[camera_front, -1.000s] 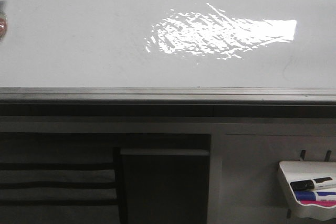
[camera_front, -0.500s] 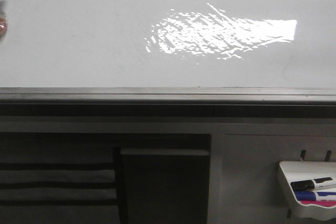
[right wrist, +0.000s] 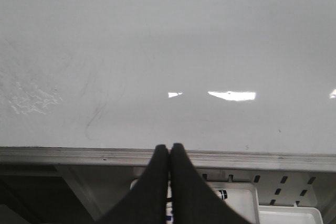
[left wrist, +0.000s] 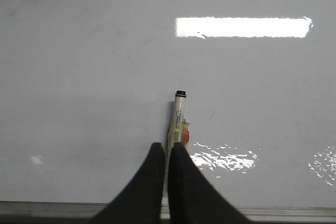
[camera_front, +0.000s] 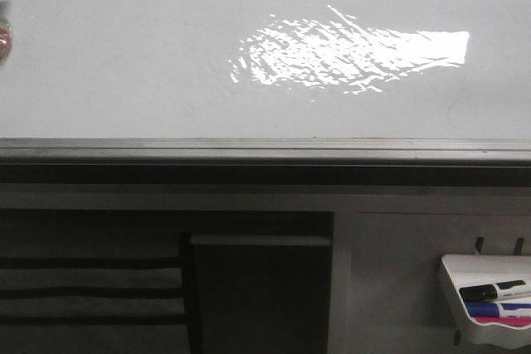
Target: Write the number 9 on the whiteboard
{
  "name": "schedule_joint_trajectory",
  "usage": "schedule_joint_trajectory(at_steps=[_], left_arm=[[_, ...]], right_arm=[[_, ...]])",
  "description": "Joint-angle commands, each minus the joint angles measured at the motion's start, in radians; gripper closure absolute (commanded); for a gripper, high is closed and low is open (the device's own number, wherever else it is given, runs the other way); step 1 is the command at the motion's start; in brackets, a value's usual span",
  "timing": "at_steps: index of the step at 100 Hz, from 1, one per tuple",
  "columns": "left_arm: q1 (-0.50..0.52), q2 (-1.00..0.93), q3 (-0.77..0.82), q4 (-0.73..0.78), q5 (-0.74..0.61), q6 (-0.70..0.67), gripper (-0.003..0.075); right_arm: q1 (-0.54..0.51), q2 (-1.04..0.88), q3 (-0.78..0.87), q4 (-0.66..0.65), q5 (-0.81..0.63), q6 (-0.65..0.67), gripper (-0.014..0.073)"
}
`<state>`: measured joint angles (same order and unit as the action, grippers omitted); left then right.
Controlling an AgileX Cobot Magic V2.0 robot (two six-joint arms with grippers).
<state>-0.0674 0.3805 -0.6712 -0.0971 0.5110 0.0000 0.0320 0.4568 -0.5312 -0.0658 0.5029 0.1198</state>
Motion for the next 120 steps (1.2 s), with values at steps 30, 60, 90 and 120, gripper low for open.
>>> schedule_joint_trajectory(at_steps=[30,60,90,120], left_arm=[[0.004,0.019,-0.032,0.084,-0.071,0.0,0.0529],[0.004,0.019,-0.032,0.042,-0.069,-0.01,0.0081],[0.004,0.02,-0.032,0.04,-0.075,-0.01,0.0082],[0.004,0.112,-0.004,0.039,-0.123,0.011,0.0082]], right_arm=[[-0.008,0.012,-0.033,-0.054,-0.024,-0.01,0.0169],[-0.008,0.012,-0.033,-0.054,-0.014,-0.01,0.005],[-0.008,0.012,-0.033,-0.054,-0.018,-0.01,0.005],[-0.008,0.012,-0.033,-0.052,-0.018,-0.01,0.005]])
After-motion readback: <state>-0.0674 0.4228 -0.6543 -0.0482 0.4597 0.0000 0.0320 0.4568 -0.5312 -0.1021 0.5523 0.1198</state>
